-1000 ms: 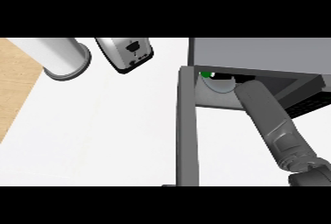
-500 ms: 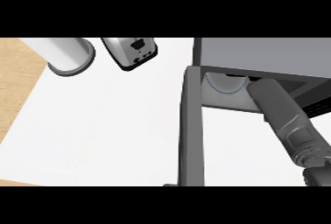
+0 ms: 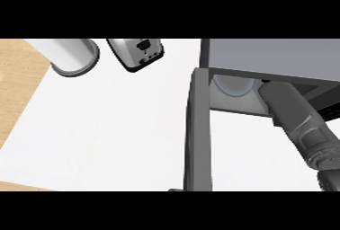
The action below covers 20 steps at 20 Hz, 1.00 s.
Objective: Pick up the milk, place it into the microwave and close the microwave
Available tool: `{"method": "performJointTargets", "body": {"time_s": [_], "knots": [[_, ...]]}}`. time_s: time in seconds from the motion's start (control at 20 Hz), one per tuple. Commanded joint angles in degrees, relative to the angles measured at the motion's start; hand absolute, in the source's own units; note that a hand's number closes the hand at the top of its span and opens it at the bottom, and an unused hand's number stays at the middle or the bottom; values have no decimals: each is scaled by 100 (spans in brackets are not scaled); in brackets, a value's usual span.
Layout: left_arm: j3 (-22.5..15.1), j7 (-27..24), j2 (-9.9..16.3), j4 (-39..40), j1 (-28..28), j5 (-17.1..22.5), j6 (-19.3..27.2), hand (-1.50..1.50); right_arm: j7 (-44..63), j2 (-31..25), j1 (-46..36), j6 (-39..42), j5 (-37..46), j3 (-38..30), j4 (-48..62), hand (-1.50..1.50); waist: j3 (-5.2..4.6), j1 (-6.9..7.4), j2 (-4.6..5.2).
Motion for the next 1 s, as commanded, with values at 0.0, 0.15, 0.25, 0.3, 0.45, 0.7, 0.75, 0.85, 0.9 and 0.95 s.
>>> {"method": "performJointTargets", "body": {"time_s": [0.0, 0.15, 0.25, 0.3, 0.45, 0.7, 0.75, 0.85, 0.9, 0.95], "knots": [[-191, 45, 103, 162, -214, -47, -73, -150, -220, 165, -80, 281, -32, -28, -75, -150, 5, -48, 3], [-245, -13, 87, 148, -80, -45, -281, -150, -608, 105, 111, 567, -175, -163, -185, -150, 11, -24, -9], [-374, -161, 24, 367, -189, -209, -416, -150, -541, 267, -94, 683, -179, -165, -159, -150, -4, -15, 15], [-382, -75, 79, 248, -174, -98, -400, -150, -530, 314, -138, 780, -196, -180, -133, -150, 0, 13, -22], [-419, -188, 49, 374, -253, -177, -465, -150, -826, 202, -72, 1393, -466, -427, -228, -150, 1, -104, -37], [-904, -94, -242, 68, -63, -196, -681, -150, -1025, 292, -110, 2014, -883, -818, -321, -150, -1, -198, -133], [-847, -189, -88, 390, -240, -216, -775, -150, -1223, 691, 80, 1759, -922, -853, -335, -150, -5, -207, -97], [-1044, -94, -248, 229, -265, -312, -670, -150, -1456, 519, 175, 2317, -1105, -1014, -369, -150, -3, -303, -134], [-1075, 26, -210, 148, -278, -245, -596, -150, -1551, 381, 210, 2603, -1186, -1088, -382, -150, -1, -323, -151], [-1041, -161, -268, 401, -287, -358, -706, -150, -1520, 391, 143, 2689, -1238, -1137, -387, -150, -12, -357, -172]]}}
